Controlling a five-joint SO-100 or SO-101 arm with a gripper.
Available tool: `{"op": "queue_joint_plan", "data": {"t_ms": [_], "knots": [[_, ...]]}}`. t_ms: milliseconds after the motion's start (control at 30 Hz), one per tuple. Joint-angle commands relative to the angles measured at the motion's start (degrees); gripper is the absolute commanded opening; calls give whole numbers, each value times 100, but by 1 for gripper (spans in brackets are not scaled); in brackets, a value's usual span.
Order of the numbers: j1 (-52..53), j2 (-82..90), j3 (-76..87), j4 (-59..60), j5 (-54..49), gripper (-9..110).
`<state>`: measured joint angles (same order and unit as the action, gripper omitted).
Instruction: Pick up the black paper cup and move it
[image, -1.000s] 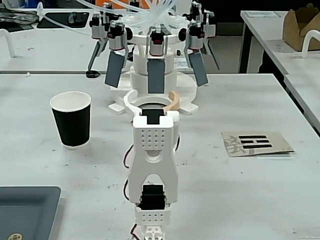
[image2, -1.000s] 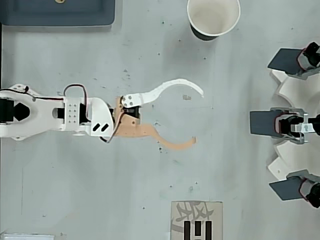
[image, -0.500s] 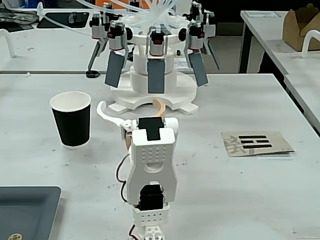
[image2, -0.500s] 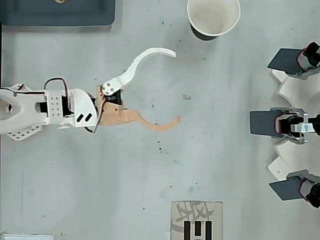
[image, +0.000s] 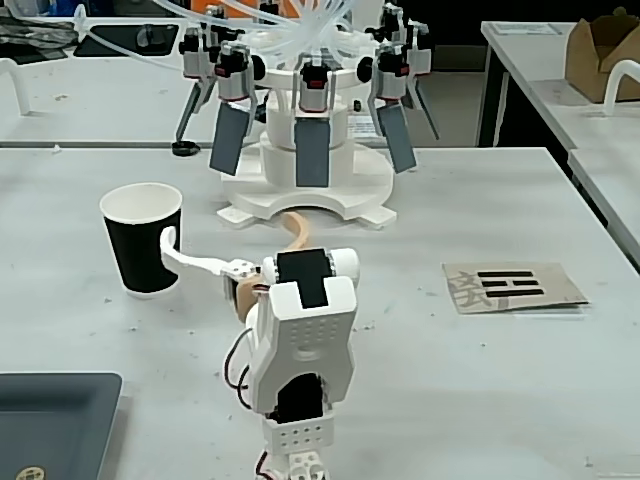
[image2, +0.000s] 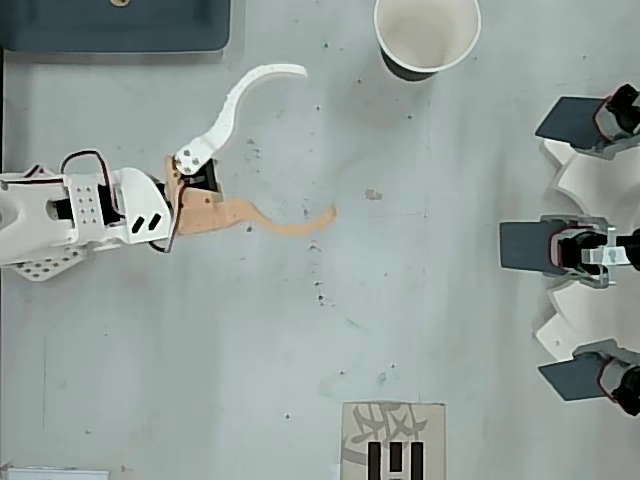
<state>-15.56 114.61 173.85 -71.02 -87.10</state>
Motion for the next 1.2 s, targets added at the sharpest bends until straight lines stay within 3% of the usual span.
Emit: {"op": "queue_joint_plan", "data": {"t_ms": [0,1167], "knots": [[-158,53,-44,-123,-35,42],[-905,-3990,-4456,-53,-123,45]]}}
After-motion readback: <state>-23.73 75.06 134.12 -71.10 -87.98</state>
